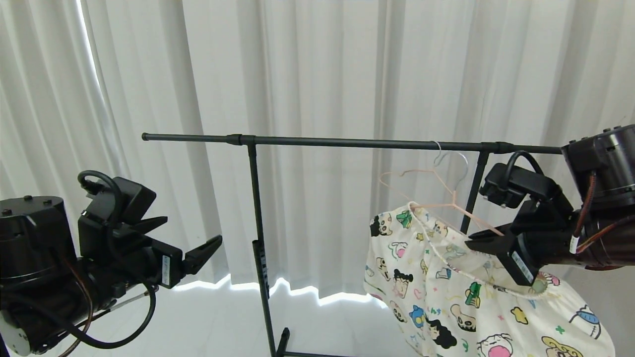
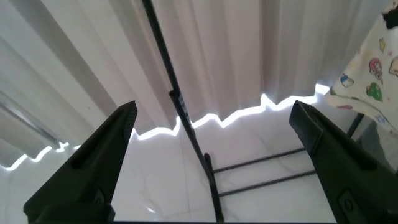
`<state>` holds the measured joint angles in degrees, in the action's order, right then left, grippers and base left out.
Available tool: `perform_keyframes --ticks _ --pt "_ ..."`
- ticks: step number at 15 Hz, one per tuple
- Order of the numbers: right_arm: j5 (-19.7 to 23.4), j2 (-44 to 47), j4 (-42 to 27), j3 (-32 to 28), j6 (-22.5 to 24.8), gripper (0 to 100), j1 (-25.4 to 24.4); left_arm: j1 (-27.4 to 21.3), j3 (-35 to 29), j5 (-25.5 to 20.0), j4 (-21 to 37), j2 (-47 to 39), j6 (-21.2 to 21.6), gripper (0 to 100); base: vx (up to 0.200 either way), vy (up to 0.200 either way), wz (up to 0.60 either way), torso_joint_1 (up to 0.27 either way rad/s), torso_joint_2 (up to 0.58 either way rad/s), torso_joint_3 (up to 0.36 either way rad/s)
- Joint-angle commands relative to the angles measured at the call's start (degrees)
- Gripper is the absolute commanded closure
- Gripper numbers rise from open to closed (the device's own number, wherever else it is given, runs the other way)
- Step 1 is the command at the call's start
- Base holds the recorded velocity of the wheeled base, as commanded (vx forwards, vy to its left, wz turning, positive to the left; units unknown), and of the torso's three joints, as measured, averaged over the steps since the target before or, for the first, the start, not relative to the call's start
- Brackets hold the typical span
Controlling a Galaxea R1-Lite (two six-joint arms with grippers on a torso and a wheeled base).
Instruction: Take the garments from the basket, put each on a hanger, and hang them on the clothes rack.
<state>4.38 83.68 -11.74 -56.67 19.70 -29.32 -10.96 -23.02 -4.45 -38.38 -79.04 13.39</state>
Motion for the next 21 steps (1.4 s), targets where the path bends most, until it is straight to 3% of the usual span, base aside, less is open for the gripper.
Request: perform_keyframes --ticks 1,7,9,21 --pt "-0.1 1.5 0.0 -1.9 0.0 100 0.1 -0.1 0.0 0.0 -0.2 -0.1 0.2 0 0.0 0.0 0.0 0.0 0.0 0.0" --pt "-0.1 5.8 -0.5 -11.4 0.1 100 0.1 -0.6 -1.5 0.0 -0.3 -0.1 1.3 0 0.0 0.0 0.0 0.0 0.0 0.0" --pt "-0.2 6.7 -0.4 -12.8 0.1 100 0.1 -1.7 -1.5 0.0 -0.3 -0.1 1.2 0 0.2 0.0 0.0 0.002 0.01 0.0" --pt "-0.2 7.8 -0.4 -13.6 0.3 100 -0.3 -3.2 -1.5 0.1 -0.3 0.0 1.3 0 0.2 0.0 0.0 0.003 0.0 0.001"
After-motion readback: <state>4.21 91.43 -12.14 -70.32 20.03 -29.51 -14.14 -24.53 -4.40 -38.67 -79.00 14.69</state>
